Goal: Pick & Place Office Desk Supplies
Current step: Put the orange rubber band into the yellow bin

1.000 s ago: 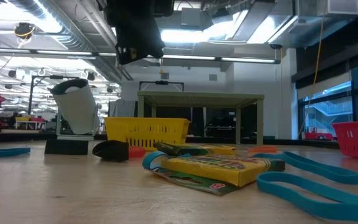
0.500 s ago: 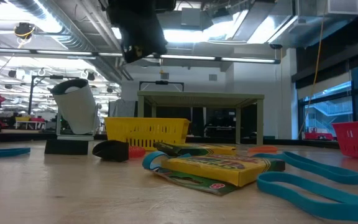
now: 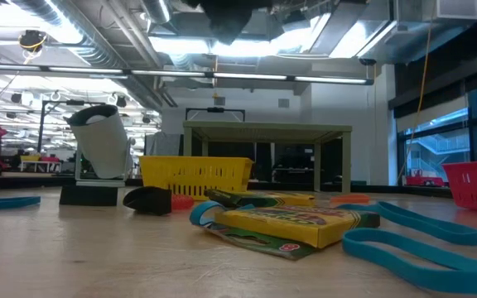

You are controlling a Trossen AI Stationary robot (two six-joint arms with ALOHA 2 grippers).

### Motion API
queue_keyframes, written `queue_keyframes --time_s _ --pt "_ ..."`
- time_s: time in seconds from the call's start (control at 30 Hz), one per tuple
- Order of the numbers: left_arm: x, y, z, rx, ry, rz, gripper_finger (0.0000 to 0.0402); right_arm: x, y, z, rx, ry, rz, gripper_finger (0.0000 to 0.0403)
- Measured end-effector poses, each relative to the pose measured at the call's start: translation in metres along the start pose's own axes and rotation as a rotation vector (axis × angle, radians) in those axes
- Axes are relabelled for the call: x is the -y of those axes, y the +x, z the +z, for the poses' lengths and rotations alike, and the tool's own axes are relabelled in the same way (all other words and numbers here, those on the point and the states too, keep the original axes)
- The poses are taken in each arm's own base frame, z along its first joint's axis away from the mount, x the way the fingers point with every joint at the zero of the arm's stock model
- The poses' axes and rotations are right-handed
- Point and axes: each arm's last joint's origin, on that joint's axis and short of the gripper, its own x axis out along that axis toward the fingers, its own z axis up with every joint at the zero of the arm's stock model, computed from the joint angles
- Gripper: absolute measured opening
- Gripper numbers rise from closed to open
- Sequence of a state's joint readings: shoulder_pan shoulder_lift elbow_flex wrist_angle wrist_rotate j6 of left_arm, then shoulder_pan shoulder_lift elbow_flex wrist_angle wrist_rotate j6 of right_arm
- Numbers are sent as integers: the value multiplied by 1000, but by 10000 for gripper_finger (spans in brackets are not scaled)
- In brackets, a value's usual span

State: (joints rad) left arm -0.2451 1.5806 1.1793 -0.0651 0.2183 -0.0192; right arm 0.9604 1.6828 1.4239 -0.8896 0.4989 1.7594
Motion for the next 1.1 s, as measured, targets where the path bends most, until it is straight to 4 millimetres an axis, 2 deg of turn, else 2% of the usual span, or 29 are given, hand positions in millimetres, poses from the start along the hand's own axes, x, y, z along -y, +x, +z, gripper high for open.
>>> queue_keyframes --time_s 0.17,0.33,0.5,0.77,1.1 --pt "8 0 16 169 71 -73 99 -16 -25 32 193 -5 106 0" --pt "17 -3 31 318 109 -91 143 -31 -32 64 267 -48 185 0" --pt "20 -3 32 339 120 -94 178 -42 -33 90 309 -73 256 0" --pt "24 -3 34 359 133 -93 196 -54 -34 109 307 -104 358 0" --pt "33 -5 41 446 179 -153 175 -58 -32 119 322 -121 400 0"
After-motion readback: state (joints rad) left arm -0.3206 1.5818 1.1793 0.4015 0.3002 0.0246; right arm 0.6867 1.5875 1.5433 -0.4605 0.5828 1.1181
